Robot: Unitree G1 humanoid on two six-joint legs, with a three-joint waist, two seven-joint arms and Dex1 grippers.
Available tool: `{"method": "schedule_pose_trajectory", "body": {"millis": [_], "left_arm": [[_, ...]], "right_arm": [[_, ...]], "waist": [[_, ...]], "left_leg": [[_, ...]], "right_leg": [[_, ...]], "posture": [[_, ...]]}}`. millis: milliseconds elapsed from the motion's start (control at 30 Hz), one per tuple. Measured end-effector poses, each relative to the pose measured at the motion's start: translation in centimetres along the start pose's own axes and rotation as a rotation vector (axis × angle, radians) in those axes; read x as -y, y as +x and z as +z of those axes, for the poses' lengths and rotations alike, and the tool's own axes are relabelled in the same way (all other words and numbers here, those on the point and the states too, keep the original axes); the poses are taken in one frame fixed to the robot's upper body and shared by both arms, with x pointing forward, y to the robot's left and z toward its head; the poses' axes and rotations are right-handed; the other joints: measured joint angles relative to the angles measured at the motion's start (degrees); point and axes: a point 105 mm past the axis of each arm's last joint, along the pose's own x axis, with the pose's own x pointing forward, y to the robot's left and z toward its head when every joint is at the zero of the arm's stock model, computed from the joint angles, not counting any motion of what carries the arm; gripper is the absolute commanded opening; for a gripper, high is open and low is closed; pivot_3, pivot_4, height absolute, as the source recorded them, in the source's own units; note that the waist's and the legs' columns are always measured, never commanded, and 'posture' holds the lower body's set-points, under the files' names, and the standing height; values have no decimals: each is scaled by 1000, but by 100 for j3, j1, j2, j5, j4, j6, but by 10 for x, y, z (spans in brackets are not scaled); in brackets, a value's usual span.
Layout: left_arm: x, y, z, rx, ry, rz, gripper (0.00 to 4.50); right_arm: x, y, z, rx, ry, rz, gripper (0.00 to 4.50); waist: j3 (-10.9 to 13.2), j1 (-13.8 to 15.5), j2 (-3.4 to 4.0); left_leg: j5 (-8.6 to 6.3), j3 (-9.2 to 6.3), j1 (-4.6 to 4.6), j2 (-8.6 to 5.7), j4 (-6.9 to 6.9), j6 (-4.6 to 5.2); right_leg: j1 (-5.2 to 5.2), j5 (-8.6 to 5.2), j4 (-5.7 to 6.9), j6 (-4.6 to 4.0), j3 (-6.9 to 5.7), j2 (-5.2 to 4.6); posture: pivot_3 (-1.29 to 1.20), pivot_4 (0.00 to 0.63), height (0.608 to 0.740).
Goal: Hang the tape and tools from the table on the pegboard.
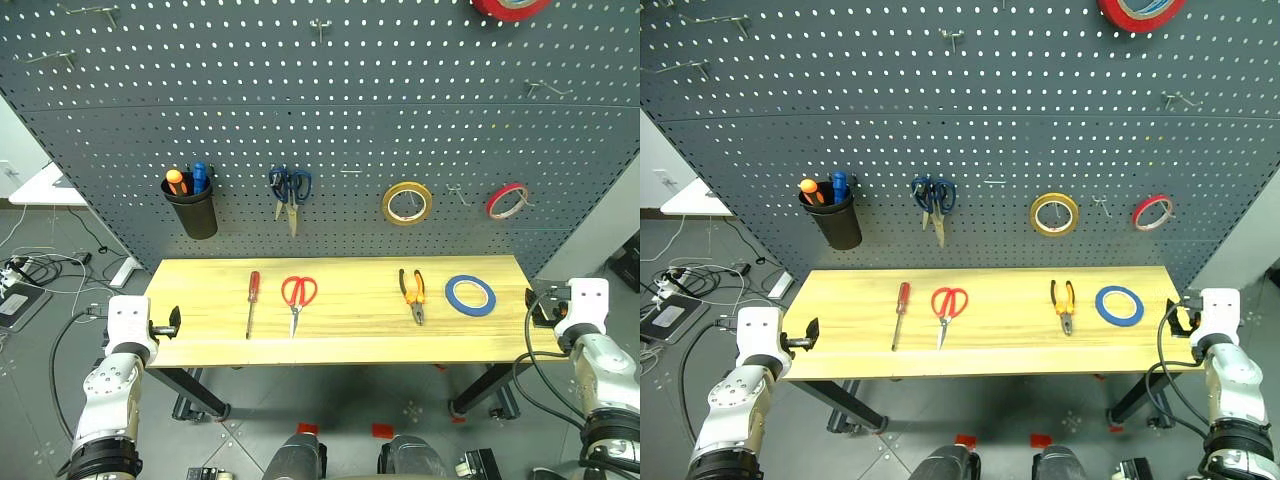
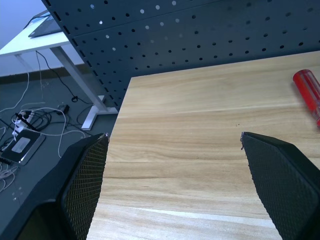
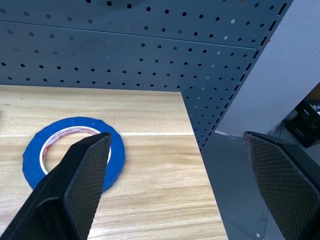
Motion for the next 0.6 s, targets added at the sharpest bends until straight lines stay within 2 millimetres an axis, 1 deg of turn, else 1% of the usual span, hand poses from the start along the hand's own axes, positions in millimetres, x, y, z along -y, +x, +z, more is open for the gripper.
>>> {"method": "schedule_pose_trajectory", "body": {"millis": [200, 433, 600], "left_arm": [[-6, 0, -6, -24, 18, 28, 4458], [-7, -1, -4, -9, 21, 32, 4458], [-10, -5, -7, -2, 1, 43, 4458]], "right_arm": [[-3, 0, 0, 4, 2, 8, 4500], [-10, 1, 2, 9, 5, 37, 4500], [-14, 0, 3, 13, 15, 66, 4500]], "waist": [[-4, -1, -1], [-12, 2, -4], [-19, -1, -5]], "left_leg": [[0, 1, 2, 0, 0, 0], [0, 0, 2, 0, 0, 0], [0, 2, 4, 1, 0, 0]], "right_leg": [[0, 0, 2, 0, 1, 0], [0, 0, 2, 0, 2, 0], [0, 0, 3, 0, 3, 0]], "posture": [[33, 26, 740], [37, 23, 740], [30, 23, 740]]}}
